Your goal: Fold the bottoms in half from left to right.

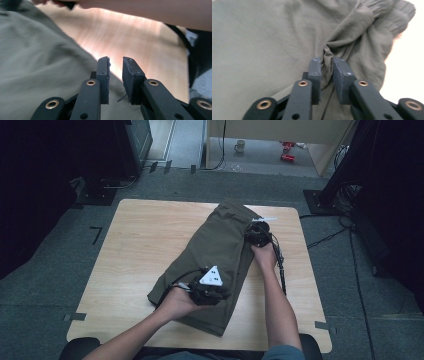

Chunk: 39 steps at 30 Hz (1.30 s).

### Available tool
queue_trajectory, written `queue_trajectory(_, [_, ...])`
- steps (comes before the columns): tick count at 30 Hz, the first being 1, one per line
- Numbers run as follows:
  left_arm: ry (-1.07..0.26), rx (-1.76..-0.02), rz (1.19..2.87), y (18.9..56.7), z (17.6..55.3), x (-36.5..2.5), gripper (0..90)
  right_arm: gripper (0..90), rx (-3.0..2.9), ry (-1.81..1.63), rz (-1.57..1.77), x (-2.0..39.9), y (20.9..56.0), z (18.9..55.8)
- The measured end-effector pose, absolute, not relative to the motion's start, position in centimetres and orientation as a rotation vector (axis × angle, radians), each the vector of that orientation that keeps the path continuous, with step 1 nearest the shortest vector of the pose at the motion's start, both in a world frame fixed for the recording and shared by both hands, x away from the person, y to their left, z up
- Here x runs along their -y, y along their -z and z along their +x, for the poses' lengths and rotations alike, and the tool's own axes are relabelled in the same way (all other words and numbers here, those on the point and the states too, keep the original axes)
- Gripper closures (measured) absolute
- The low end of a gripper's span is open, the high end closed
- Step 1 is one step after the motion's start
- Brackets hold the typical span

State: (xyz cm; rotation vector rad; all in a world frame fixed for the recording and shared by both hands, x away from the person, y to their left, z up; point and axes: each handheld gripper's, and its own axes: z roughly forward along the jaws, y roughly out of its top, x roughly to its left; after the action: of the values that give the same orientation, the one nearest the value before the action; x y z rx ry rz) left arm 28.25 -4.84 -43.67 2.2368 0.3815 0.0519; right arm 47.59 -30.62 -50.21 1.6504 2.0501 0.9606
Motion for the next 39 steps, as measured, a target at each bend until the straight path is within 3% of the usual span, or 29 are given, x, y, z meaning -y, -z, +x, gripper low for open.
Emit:
queue_trajectory(5, [-0.082, -0.442, 2.225, 44.0, 30.9, 2.8, 75.3, 71.0, -2.001, -1.053, 1.64, 31.6, 48.0, 46.4])
queue_trajectory(10, [-0.101, -0.527, 2.221, 44.9, 34.4, 0.5, 75.4, 77.5, -2.051, -1.03, 1.528, 30.2, 46.3, 45.2])
queue_trajectory(19, [-0.14, -0.582, 2.217, 46.2, 39.5, -1.5, 77.5, 78.6, -2.158, -0.993, 1.427, 26.9, 47.4, 43.2])
queue_trajectory(26, [-0.132, -0.635, 2.21, 47.5, 42.8, -2.8, 71.6, 64.4, -2.251, -1.01, 1.365, 24.6, 49.2, 40.8])
queue_trajectory(28, [-0.12, -0.655, 2.22, 48.1, 43.0, -3.1, 66.5, 62.0, -2.273, -0.94, 1.327, 24.5, 50.0, 39.8])
queue_trajectory(32, [-0.106, -0.675, 2.237, 49.2, 43.0, -3.3, 64.8, 55.0, -2.259, -0.903, 1.316, 25.5, 50.7, 38.5])
queue_trajectory(39, [-0.15, -0.664, 2.208, 51.1, 42.1, -3.6, 61.6, 53.0, -2.218, -0.98, 1.315, 27.1, 51.5, 37.4])
